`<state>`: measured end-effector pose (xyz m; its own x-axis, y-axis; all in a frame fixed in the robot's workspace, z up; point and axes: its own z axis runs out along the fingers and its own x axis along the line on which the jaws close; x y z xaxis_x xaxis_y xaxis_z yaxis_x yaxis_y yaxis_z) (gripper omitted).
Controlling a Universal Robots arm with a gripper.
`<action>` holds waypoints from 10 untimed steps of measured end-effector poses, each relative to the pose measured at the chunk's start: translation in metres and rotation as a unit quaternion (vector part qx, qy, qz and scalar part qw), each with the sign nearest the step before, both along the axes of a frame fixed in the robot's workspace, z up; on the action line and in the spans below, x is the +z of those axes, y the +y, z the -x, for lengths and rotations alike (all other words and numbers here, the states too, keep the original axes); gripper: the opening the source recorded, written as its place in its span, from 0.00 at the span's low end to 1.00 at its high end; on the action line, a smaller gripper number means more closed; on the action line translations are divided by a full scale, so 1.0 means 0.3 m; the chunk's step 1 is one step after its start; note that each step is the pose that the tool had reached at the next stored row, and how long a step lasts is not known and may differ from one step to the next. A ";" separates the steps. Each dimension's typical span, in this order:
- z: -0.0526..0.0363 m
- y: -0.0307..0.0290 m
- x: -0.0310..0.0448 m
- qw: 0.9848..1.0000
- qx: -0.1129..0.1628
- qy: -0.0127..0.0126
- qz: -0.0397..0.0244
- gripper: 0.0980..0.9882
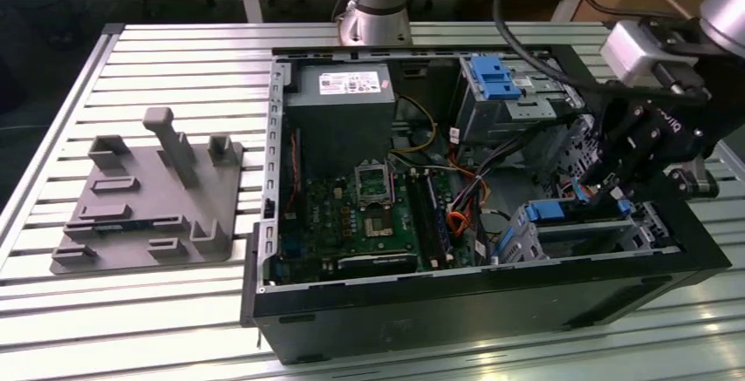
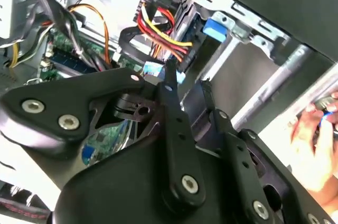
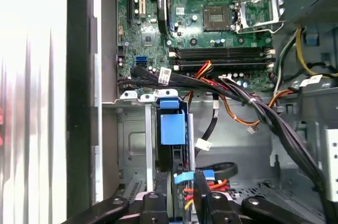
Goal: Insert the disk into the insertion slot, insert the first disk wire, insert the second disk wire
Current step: 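Insert the second disk wire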
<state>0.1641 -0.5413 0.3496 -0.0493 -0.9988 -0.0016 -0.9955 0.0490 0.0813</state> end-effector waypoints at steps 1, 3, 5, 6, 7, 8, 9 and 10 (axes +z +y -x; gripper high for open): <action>0.000 0.000 0.016 1.000 0.000 0.000 0.000 0.27; 0.001 0.000 0.046 1.000 0.000 0.000 0.000 0.27; 0.002 0.000 0.076 1.000 0.000 0.000 0.000 0.25; 0.002 0.000 0.091 1.000 0.000 0.000 0.000 0.18; 0.003 0.000 0.107 1.000 0.000 0.000 0.000 0.11; 0.003 0.000 0.121 1.000 0.000 0.000 0.000 0.11; 0.003 0.000 0.136 1.000 0.000 0.000 0.000 0.05; 0.004 0.000 0.152 1.000 0.000 0.000 0.000 0.01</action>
<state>0.1631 -0.5413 0.3951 -0.0493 -0.9988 -0.0016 -0.9955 0.0490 0.0813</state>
